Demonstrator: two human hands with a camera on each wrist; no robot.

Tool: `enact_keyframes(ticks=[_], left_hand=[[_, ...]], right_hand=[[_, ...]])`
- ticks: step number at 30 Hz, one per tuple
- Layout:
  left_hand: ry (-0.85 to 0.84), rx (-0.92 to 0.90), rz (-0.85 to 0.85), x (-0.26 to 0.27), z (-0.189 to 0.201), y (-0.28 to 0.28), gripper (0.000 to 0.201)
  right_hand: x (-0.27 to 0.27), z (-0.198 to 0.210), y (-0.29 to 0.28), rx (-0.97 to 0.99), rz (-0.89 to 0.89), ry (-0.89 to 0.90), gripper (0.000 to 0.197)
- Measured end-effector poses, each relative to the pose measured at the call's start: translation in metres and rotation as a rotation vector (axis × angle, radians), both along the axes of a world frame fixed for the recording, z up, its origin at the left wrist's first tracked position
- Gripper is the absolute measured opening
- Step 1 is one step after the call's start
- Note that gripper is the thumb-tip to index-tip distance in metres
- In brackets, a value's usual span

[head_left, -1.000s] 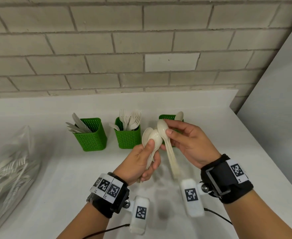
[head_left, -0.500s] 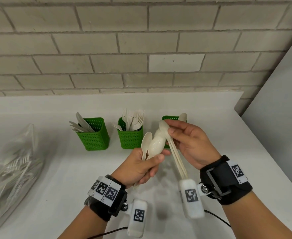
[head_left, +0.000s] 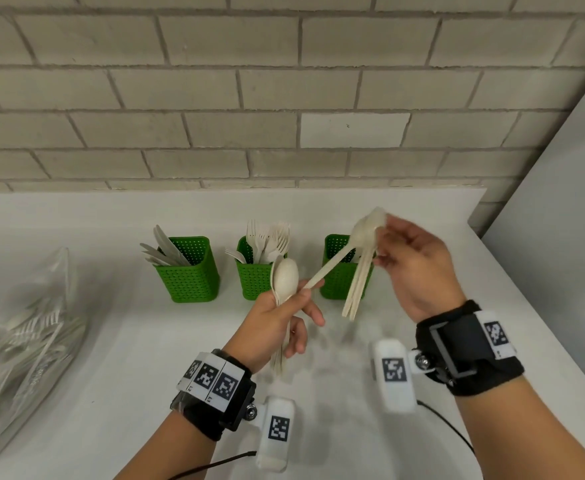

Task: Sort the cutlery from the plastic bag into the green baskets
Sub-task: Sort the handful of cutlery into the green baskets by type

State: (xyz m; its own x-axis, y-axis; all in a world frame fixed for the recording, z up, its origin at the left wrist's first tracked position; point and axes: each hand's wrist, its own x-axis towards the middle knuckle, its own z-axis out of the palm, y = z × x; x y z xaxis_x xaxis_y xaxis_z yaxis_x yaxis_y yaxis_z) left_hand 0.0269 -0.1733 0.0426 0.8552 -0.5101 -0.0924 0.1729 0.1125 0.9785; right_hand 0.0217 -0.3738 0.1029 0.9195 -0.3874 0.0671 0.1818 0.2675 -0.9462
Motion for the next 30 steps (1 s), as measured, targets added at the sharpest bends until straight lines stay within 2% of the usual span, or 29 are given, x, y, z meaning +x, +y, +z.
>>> enact_keyframes(ticks=[2,6,10,16,22,24,26,28,30], left_hand=[[0.009,0.019,0.071,0.004,-0.002,0.001,0.029],[0.012,0.029,0.129,0.008,-0.002,0.001,0.025],[0.013,0.016,0.119,0.007,0.001,-0.003,0.026],[0.022,0.02,0.126,0.008,0.001,-0.001,0.026],[0.011,0.012,0.115,0.009,0.003,0.001,0.028],[-0.002,0.013,0.098,0.01,0.003,0.001,0.03],[-0.02,0.008,0.078,0.009,0.004,0.0,0.035],[-0.045,0.0,0.062,0.008,0.003,-0.001,0.043],[-0.092,-0.022,0.017,0.007,0.003,-0.002,0.06]], right_hand=[[0.009,0.008,-0.017,0.046,-0.131,-0.045,0.021],[0.032,0.008,-0.036,-0.111,-0.308,-0.039,0.029],[0.053,-0.003,-0.037,-0.24,-0.362,0.011,0.028],[0.077,-0.011,-0.033,-0.32,-0.407,0.049,0.023],[0.076,-0.025,-0.025,-0.56,-0.345,0.133,0.026],[0.067,-0.033,-0.024,-0.715,-0.279,0.227,0.022],[0.058,-0.035,-0.02,-0.925,-0.266,0.333,0.026],[0.044,-0.026,-0.007,-0.943,-0.271,0.278,0.027],[0.028,-0.012,0.013,-0.845,-0.1,0.126,0.014]])
